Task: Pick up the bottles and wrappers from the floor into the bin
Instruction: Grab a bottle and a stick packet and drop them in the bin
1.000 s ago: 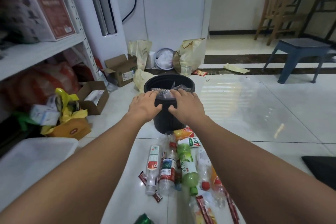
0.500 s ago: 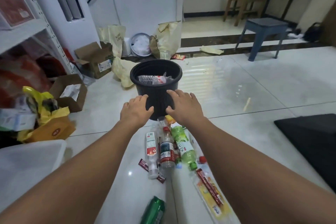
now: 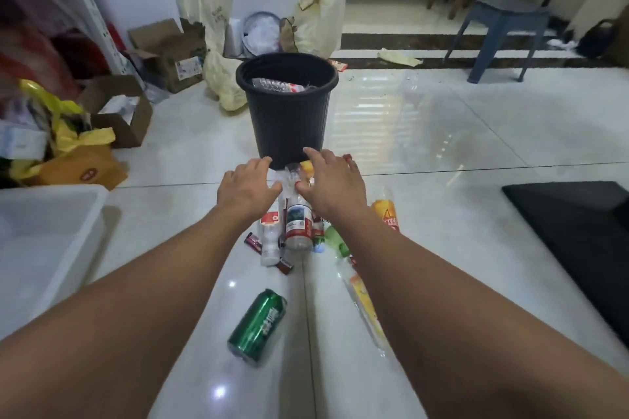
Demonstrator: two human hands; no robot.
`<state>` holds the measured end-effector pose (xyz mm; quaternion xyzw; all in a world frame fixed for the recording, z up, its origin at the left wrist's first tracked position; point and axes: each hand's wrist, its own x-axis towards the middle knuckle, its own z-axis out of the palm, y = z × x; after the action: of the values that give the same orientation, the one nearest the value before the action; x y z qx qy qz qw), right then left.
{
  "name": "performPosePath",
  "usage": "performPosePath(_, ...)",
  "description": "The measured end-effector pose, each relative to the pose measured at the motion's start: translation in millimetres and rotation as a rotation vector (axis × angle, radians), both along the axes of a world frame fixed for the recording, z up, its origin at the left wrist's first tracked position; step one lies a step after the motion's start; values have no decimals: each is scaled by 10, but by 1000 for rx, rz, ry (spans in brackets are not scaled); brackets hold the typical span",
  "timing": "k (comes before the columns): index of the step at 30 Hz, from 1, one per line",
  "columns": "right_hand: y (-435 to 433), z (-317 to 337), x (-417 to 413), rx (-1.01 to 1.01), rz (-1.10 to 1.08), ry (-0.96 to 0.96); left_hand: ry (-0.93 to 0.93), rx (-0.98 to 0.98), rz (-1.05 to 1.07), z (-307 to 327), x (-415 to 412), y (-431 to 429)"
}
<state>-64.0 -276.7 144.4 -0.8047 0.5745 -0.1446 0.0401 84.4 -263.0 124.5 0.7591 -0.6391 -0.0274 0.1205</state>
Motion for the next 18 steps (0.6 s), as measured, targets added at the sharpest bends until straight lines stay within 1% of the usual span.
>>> performPosePath(3,282,-269,-14,59,37,-16,16,64,19,-295,-147,316)
performPosePath(7,532,-520,-128,90,35,5,-5,170,-19,-670,-286,694)
performPosePath(11,701,-669,-173,128,4,27,4,169,-25,-819,-361,807)
performPosePath(14,760,-746,-226,121,34,92,10,157,-40,-941,-407,890)
performPosePath(18,733,-739,-337,105,0,72,-18,195,-45,-1092,-369,966)
